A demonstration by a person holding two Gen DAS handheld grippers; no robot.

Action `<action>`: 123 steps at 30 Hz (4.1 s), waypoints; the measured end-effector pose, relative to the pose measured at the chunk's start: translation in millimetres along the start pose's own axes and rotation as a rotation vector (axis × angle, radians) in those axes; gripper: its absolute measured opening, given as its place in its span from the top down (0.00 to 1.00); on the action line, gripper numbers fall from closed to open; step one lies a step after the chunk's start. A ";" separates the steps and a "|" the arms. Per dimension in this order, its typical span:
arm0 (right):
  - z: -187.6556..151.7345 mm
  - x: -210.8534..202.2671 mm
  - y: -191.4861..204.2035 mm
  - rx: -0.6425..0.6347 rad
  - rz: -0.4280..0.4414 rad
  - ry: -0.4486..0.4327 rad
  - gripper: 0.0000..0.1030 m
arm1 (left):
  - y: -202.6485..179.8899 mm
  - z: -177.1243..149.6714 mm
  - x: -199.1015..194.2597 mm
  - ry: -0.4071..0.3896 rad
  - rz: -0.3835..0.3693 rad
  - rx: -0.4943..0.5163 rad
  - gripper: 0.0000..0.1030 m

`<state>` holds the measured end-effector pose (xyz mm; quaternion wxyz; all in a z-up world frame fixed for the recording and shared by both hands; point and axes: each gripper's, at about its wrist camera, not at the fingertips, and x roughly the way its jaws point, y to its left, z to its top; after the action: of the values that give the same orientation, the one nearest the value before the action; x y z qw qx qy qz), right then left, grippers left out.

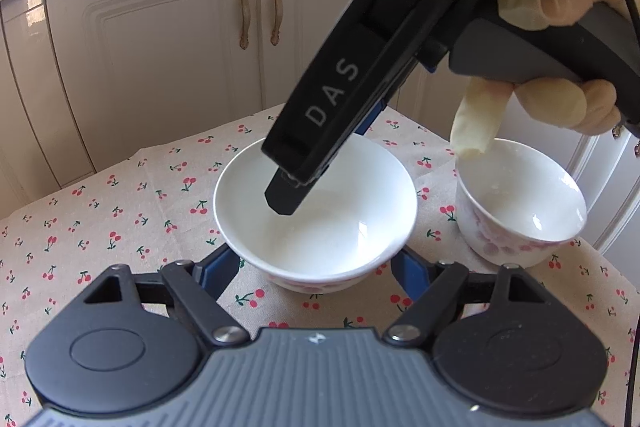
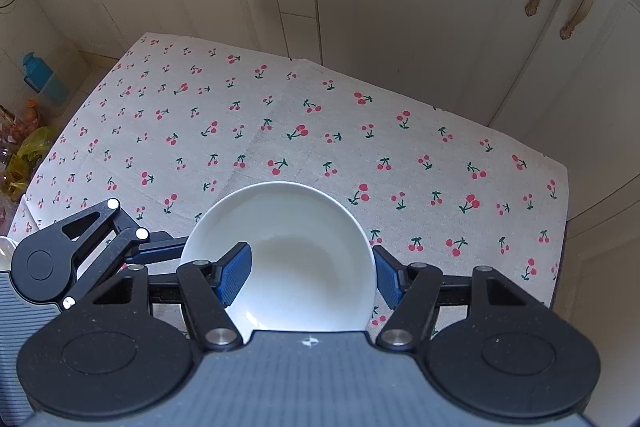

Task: Organize plates and bowls
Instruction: 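Lift the white bowl with the right tool and carry it toward the plates, then lower the held bowl onto the single white plate with the right tool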

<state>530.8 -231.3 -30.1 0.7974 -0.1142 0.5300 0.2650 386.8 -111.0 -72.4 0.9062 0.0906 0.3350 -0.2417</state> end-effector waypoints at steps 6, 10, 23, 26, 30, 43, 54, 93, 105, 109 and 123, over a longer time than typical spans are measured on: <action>-4.0 -3.2 4.0 0.006 0.009 0.001 0.31 | -3.0 -1.0 -7.1 0.031 -0.006 -0.002 0.20; -10.2 -8.4 6.7 0.017 0.021 -0.003 0.31 | -7.0 -2.2 -17.1 0.044 -0.011 0.013 0.20; -38.0 -44.3 35.5 0.022 0.039 -0.034 0.31 | -21.2 -6.3 -64.0 0.079 -0.027 0.043 0.20; -43.4 -55.5 45.8 0.009 0.036 -0.041 0.31 | -25.1 -8.2 -77.6 0.077 -0.024 0.047 0.20; -52.1 -68.2 58.9 -0.003 0.036 -0.047 0.31 | -29.8 -12.5 -95.3 0.077 -0.024 0.047 0.20; -96.3 -95.6 104.4 -0.021 0.025 -0.059 0.31 | -51.8 -38.5 -148.5 0.078 -0.032 0.059 0.20; -128.4 -117.1 130.0 -0.029 0.019 -0.080 0.31 | -70.3 -60.1 -179.1 0.080 -0.039 0.075 0.20; -195.8 -115.9 173.7 -0.036 0.059 -0.056 0.31 | -99.6 -114.8 -224.1 0.114 -0.061 0.063 0.20; -204.3 -104.4 176.1 -0.033 0.057 -0.019 0.31 | -102.2 -123.4 -220.1 0.142 -0.072 0.071 0.21; -204.2 -103.9 177.5 -0.039 0.057 -0.019 0.31 | -101.7 -124.3 -219.6 0.151 -0.073 0.067 0.21; -202.9 -102.1 180.9 -0.056 0.056 -0.020 0.29 | -100.5 -126.2 -218.5 0.162 -0.083 0.064 0.21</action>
<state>242.8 -205.2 -3.4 0.7914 -0.1188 0.5172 0.3034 121.6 -74.5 -26.3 0.8620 0.1249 0.4027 -0.2813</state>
